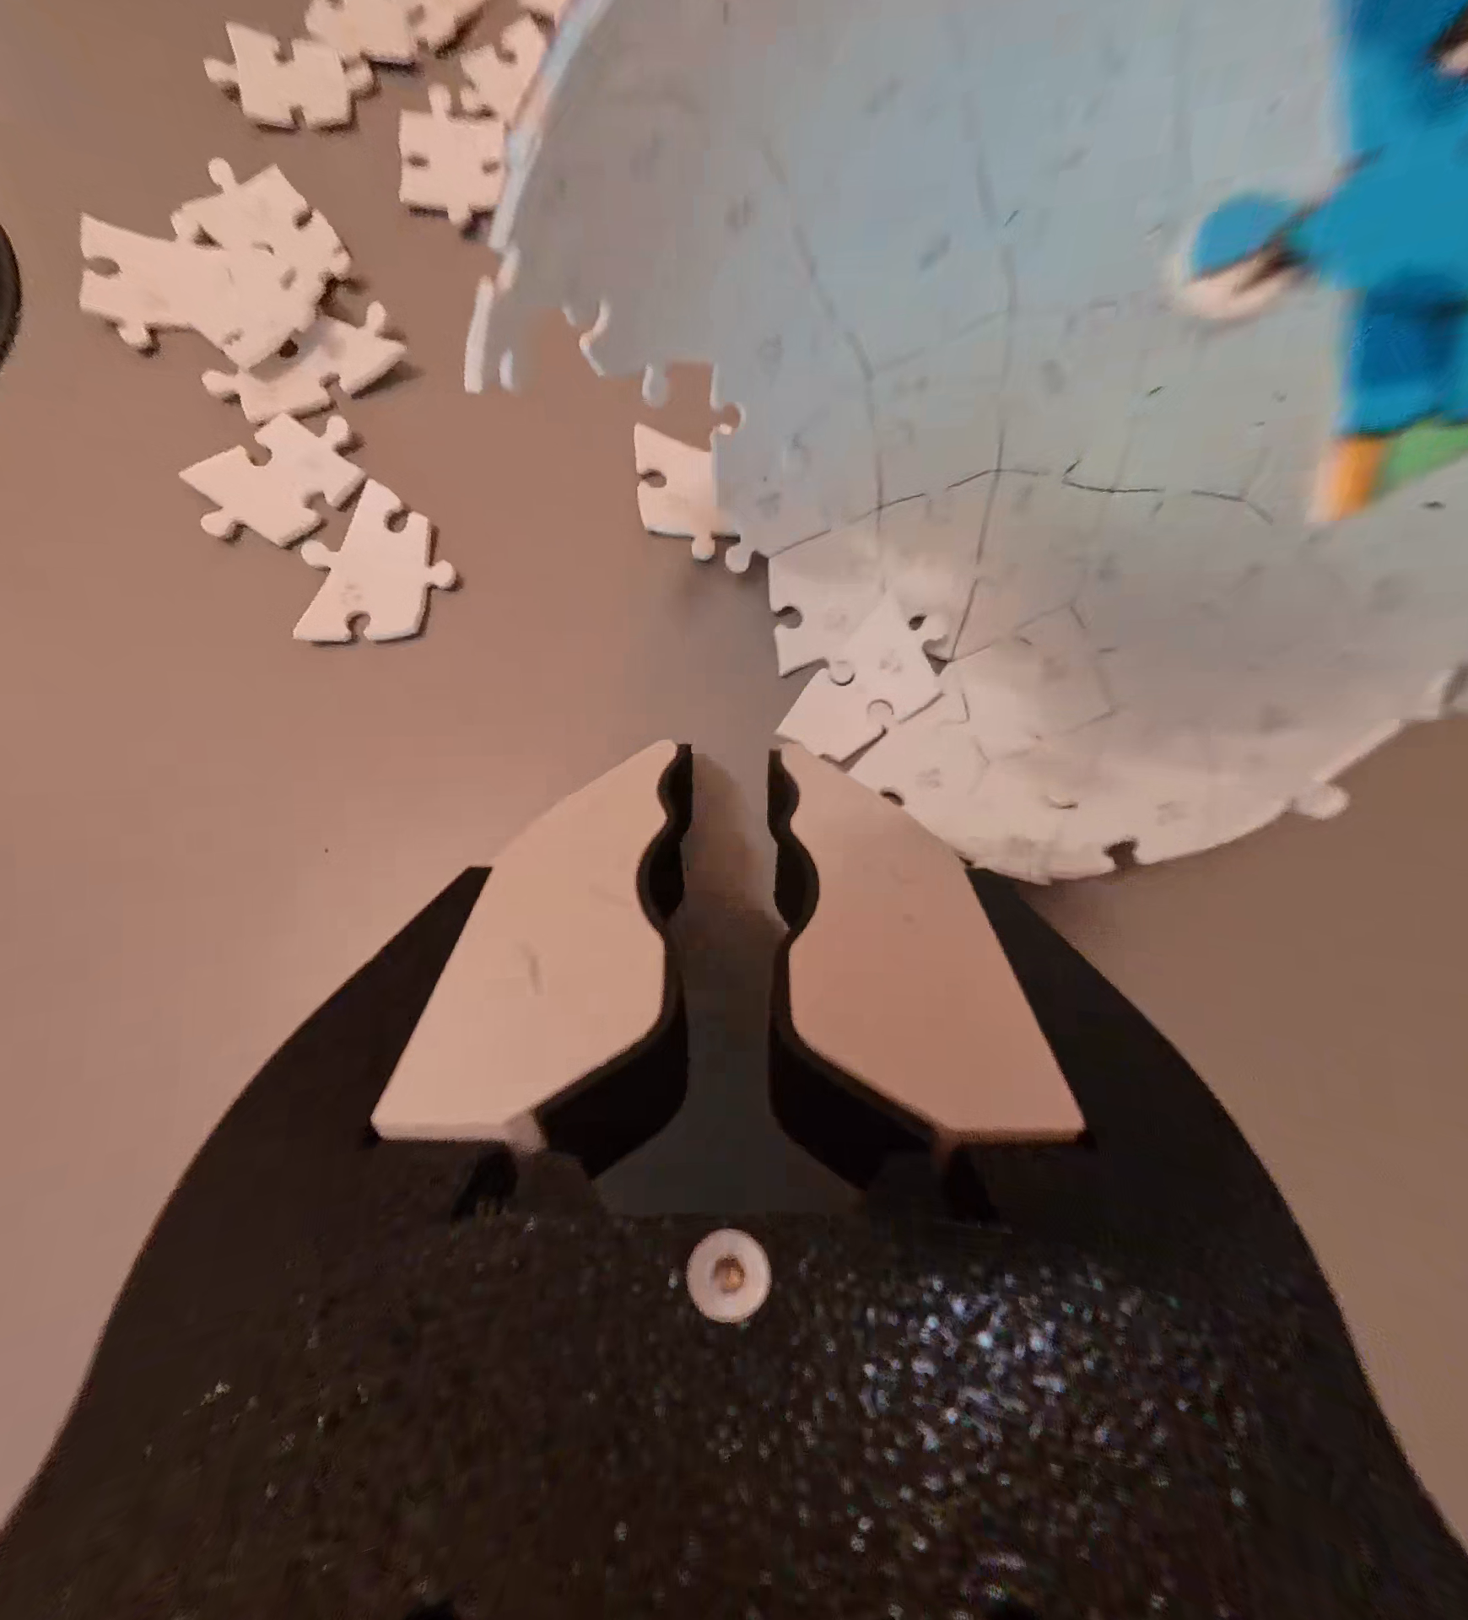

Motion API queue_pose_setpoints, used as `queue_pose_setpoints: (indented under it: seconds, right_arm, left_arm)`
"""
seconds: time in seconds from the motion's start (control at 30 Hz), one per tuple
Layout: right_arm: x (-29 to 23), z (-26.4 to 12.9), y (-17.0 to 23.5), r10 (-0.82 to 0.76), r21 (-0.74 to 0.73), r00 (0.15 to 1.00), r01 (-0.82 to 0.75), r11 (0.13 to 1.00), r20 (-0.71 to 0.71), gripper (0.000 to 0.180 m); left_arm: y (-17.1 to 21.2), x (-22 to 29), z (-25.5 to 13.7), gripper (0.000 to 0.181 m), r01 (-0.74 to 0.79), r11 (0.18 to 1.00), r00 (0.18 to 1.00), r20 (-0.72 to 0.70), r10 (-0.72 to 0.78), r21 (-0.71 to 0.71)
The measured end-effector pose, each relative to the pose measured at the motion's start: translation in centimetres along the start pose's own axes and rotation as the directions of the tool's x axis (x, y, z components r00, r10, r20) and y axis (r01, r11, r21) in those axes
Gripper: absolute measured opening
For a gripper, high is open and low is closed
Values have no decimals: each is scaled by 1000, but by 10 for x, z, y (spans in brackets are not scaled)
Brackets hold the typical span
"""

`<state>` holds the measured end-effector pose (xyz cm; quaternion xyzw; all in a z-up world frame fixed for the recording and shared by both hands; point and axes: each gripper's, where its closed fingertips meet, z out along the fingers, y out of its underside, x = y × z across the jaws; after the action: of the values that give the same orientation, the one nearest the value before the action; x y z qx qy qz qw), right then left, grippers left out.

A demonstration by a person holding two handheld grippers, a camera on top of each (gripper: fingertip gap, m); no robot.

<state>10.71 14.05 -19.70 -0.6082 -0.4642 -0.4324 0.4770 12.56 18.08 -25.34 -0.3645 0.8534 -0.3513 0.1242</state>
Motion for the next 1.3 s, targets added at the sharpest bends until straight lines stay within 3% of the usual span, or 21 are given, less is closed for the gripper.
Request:
queue_pose_setpoints:
  seconds: [0.2,0.47,0.7,0.77,0.9,1.03,1.3]
  right_arm:
    - [1,1,2,4,-3,1000,-4,1000,-3,123]
    - [1,0,-1,-13,12,1000,13,1000,-2,123]
    - [1,0,0,-3,16,1000,3,1000,-2,123]
    - [1,0,-1,-5,16,1000,5,1000,-2,123]
    - [0,0,-1,-6,17,1000,6,1000,-3,123]
    - [0,-1,-1,-5,17,1000,5,1000,-4,123]
    - [0,-1,-5,9,30,1000,-9,1000,-8,123]
  left_arm:
    - [-1,7,9,1,17,1000,999,-29,-17,-16]
    - [1,7,8,5,-6,999,1000,-3,6,-43]
    - [-12,9,9,22,78,995,995,-61,-75,56]
    - [-16,9,13,47,104,993,993,-68,-100,51]
    - [-22,1,17,73,153,988,987,-46,-152,12]
    - [-16,-14,19,85,131,991,990,60,-128,-38]
    - [-12,-18,20,86,162,980,981,124,-148,-114]
